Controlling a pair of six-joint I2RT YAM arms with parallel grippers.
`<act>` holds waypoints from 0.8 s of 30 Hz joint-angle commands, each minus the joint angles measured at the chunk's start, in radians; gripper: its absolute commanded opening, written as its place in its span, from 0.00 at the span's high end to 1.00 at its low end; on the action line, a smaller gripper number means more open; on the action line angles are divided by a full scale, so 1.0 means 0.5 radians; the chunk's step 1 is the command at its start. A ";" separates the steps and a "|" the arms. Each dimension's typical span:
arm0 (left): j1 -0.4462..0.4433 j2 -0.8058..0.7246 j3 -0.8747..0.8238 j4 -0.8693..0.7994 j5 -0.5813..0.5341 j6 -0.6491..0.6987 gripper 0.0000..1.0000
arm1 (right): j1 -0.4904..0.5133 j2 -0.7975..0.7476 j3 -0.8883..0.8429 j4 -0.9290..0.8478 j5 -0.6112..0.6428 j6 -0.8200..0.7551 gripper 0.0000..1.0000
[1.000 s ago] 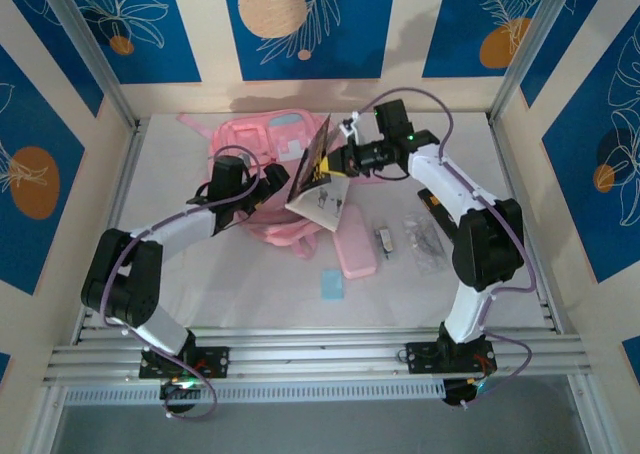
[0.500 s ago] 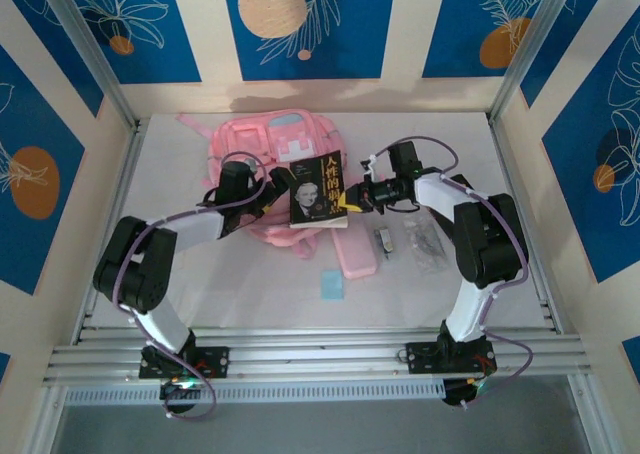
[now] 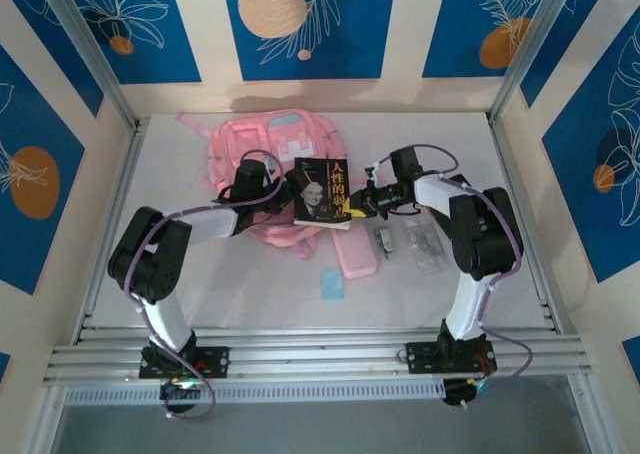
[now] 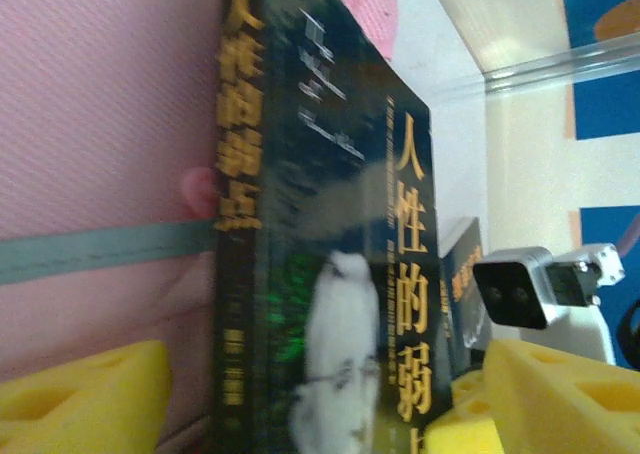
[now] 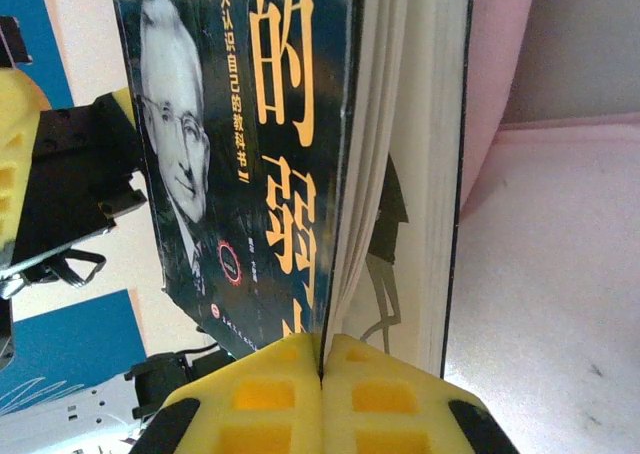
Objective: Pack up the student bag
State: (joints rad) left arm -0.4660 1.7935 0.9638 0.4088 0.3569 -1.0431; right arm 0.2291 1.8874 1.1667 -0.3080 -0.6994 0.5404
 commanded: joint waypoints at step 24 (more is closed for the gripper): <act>-0.016 -0.251 0.189 0.017 -0.438 0.001 0.95 | 0.314 -0.674 -0.394 0.467 0.564 0.946 0.01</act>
State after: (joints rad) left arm -0.4847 1.7271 1.0050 0.3515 0.2340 -1.0332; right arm 0.3511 1.5890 1.0336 -0.1833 -0.4492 0.8558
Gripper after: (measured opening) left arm 0.161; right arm 0.992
